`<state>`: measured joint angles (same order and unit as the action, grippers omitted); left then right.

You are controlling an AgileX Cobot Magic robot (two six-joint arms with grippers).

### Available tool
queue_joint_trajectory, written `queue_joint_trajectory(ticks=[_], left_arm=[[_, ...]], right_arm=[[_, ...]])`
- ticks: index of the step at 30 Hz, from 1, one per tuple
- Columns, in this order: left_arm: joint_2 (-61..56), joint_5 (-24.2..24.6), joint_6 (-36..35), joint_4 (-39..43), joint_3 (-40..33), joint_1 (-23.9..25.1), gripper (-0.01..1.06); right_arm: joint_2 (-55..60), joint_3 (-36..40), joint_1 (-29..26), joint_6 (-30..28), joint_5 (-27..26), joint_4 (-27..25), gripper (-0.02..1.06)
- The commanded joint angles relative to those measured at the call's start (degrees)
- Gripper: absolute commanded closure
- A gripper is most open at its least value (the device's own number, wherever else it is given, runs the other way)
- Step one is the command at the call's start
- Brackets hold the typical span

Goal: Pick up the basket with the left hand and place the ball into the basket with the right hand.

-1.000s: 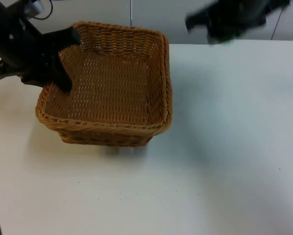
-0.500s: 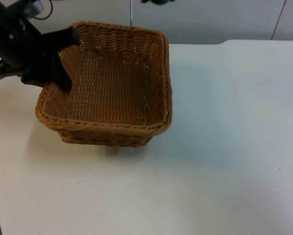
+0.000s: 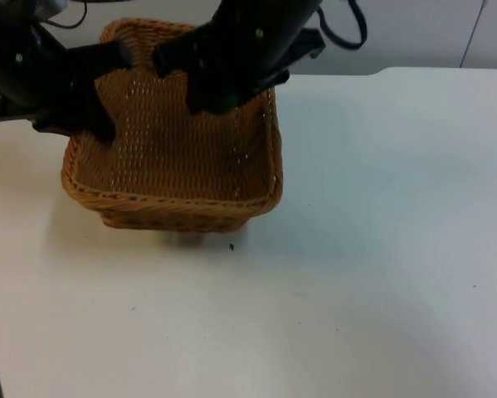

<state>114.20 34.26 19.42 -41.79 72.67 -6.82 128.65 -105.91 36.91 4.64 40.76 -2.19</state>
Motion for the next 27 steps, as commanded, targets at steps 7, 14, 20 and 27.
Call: queue_joint_trajectory(ticks=[7, 14, 20, 27], left_arm=[[-1.0, -1.4, -0.1, -1.3, -0.1, -0.1, 1.05], [-1.0, -1.4, -0.1, -1.3, -0.1, -0.1, 1.05], [-1.0, -1.4, -0.1, -1.3, -0.1, -0.1, 1.05], [-1.0, -1.4, -0.1, -1.3, -0.1, -0.1, 1.05]], right_arm=[[0.8, -0.2, 0.4, -1.5, -2.6, -0.6, 1.05], [0.8, -0.2, 0.4, -2.1, -5.9, -0.1, 1.05], [0.8, -0.2, 0.4, -2.1, -8.2, 1.2, 1.05], [0.8, -0.2, 0.4, -2.3, -9.3, 1.3, 1.05]])
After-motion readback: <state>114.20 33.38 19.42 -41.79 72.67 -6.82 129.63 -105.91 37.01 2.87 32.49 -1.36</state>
